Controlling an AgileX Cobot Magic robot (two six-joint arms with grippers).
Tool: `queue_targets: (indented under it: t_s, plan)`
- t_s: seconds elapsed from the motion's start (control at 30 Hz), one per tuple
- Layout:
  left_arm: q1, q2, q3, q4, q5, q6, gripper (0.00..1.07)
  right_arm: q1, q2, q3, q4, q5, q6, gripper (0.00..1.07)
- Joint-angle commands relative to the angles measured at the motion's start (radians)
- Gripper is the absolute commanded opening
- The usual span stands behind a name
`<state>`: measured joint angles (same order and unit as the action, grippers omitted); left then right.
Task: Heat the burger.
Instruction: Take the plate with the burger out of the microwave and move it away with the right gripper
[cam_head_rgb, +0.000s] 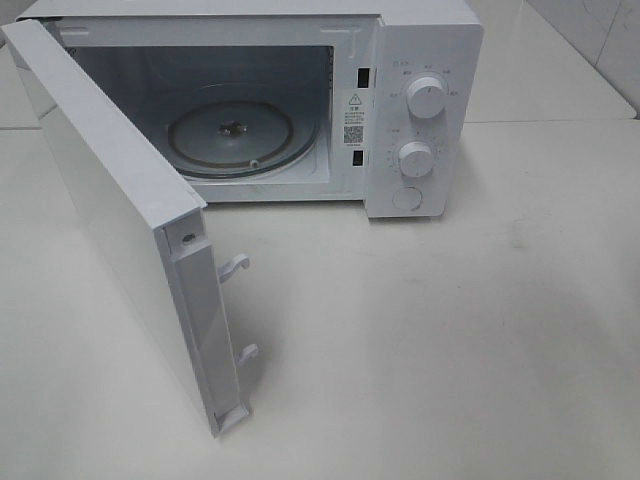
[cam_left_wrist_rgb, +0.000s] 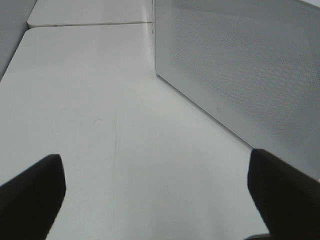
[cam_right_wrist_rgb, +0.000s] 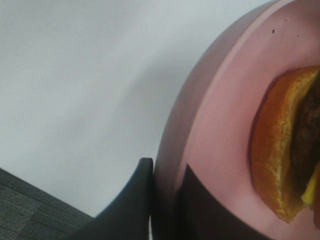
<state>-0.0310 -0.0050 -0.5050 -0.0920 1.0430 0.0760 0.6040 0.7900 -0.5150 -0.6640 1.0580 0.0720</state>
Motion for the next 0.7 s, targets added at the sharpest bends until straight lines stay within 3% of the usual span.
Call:
queue_targets:
  t_s: [0.03,0.7]
  plan:
    - [0.003,-0.019,0.003,-0.003,-0.007,-0.006,0.90,-0.004,0.022,-0.034,-0.075,0.013,0.054,0.00]
    - [0.003,-0.019,0.003,-0.004,-0.007,-0.006,0.90,-0.004,0.306,-0.120,-0.093,0.102,0.501,0.00]
